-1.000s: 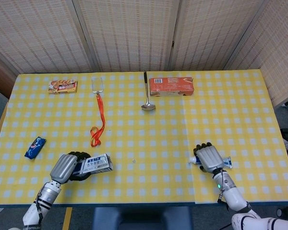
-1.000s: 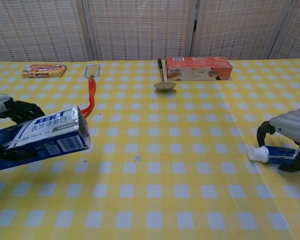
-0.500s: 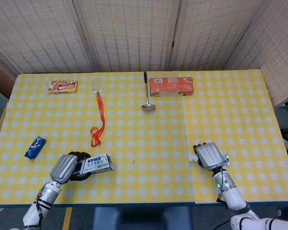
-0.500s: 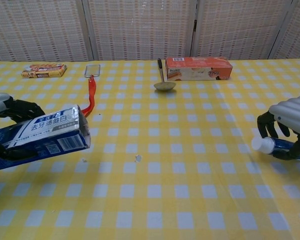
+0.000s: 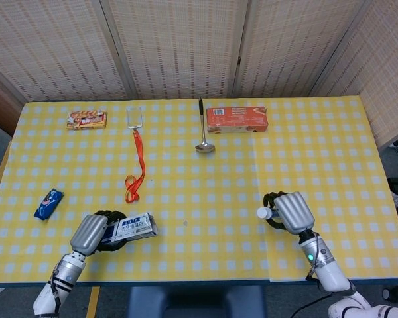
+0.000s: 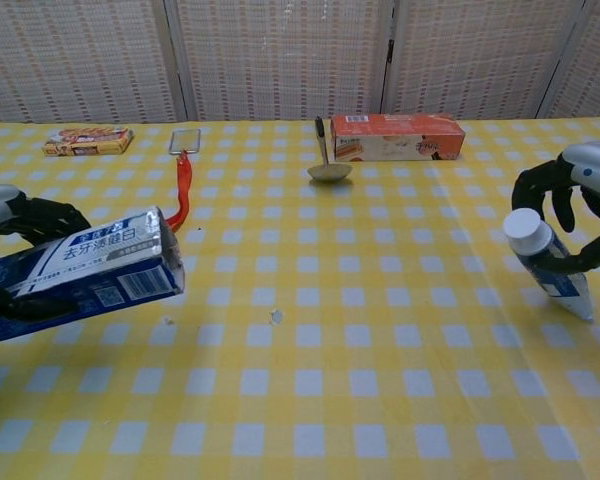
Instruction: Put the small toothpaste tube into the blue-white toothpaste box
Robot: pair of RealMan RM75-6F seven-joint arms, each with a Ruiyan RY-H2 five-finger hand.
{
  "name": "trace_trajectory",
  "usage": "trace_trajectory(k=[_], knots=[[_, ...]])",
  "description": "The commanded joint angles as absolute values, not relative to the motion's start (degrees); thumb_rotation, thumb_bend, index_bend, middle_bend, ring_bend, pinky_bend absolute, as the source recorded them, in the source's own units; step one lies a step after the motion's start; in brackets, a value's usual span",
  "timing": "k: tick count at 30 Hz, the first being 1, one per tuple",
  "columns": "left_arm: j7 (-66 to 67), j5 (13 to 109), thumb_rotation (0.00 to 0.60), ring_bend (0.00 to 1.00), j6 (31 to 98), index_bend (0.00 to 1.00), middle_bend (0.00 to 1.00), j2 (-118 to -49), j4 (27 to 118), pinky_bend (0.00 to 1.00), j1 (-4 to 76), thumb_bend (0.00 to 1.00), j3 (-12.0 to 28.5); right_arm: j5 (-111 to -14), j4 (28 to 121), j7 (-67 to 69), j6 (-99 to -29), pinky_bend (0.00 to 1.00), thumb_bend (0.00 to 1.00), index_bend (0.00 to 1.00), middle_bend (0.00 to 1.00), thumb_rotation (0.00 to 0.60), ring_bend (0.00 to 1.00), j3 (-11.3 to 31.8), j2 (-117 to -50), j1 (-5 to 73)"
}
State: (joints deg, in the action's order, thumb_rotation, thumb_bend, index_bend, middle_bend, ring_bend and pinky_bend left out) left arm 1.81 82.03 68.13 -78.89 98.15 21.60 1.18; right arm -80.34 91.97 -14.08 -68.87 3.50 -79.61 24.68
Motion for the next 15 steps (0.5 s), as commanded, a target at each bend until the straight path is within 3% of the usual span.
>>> trace_trajectory(k=[1, 10, 15], knots=[[2.6, 81.7, 0.6, 0.42, 68.0, 0.48, 0.57, -79.1, 99.0, 0.39, 21.7, 0.28, 1.4, -83.4, 99.5, 2.9, -69.5, 0.78, 0.45, 0.73, 0.58, 0.6, 0.59, 5.4, -74.9, 24.5], [3.6, 81.0, 0.6, 0.42, 68.0, 0.48, 0.57, -79.3, 100.5, 0.39, 21.9, 0.28, 1.9, -85.9, 105.8, 24.9, -73.0, 0.92, 0.49, 0.74, 0.59, 0.6, 0.72, 8.8, -72.9, 23.9], [3.1, 81.2, 0.6, 0.42, 68.5, 0.48, 0.57, -79.1, 100.8, 0.39, 21.7, 0.28, 2.1, -86.7, 106.3, 35.0, -73.1, 0.94, 0.55, 0.76, 0.59, 0.6, 0.75, 10.1, -73.4, 24.6]])
